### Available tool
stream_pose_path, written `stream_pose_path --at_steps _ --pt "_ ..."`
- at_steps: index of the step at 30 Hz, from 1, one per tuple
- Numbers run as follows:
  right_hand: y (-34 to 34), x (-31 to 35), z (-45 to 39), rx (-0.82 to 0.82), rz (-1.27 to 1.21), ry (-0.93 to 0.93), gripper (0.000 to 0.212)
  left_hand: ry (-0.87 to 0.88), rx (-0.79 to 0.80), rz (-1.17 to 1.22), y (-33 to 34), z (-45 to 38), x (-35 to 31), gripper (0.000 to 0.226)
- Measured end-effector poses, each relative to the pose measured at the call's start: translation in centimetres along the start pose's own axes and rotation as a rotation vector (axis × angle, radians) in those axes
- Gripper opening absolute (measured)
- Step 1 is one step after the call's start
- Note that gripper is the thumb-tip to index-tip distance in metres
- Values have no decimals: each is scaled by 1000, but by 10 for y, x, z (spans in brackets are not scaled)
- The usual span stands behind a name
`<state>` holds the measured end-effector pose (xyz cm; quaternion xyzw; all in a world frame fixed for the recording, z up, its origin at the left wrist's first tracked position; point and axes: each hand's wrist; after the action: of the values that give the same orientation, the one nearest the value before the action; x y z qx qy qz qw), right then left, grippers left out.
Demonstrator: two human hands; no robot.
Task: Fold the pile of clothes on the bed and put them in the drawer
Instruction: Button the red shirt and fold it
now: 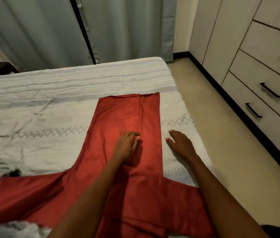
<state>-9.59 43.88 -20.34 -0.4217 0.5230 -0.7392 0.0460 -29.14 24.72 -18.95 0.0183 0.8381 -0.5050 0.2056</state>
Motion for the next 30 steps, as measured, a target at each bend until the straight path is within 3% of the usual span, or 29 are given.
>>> stream_pose_path --at_steps 3,7,11,16,20,23,26,30 --pt "-17 -18 57 9 37 -24 37 128 59 65 -2 30 -45 31" --pt "-44 -41 119 56 74 -36 31 200 295 59 4 56 -99 42" --pt "-71 -62 163 138 204 31 53 172 527 -24 14 67 -128 53" --pt "-102 -77 191 451 379 265 61 141 678 -85 24 61 -160 50" --pt "-123 -76 201 583 260 315 40 170 741 -24 28 49 -193 55" --pt "-130 -74 206 584 165 278 21 231 789 85 35 43 -225 60" --pt "-129 -81 213 464 -186 270 19 168 850 249 42 37 -253 51" --pt "-132 -81 231 280 -613 368 25 114 717 367 29 20 -254 24"
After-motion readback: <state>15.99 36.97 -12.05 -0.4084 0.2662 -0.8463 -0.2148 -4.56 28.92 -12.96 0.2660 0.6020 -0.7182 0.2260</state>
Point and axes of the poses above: each hand's wrist, its own z-axis away from the middle knuckle, its own y-axis out of the palm, x = y × z, and after that the axes turned 7 degrees about y, right-handed
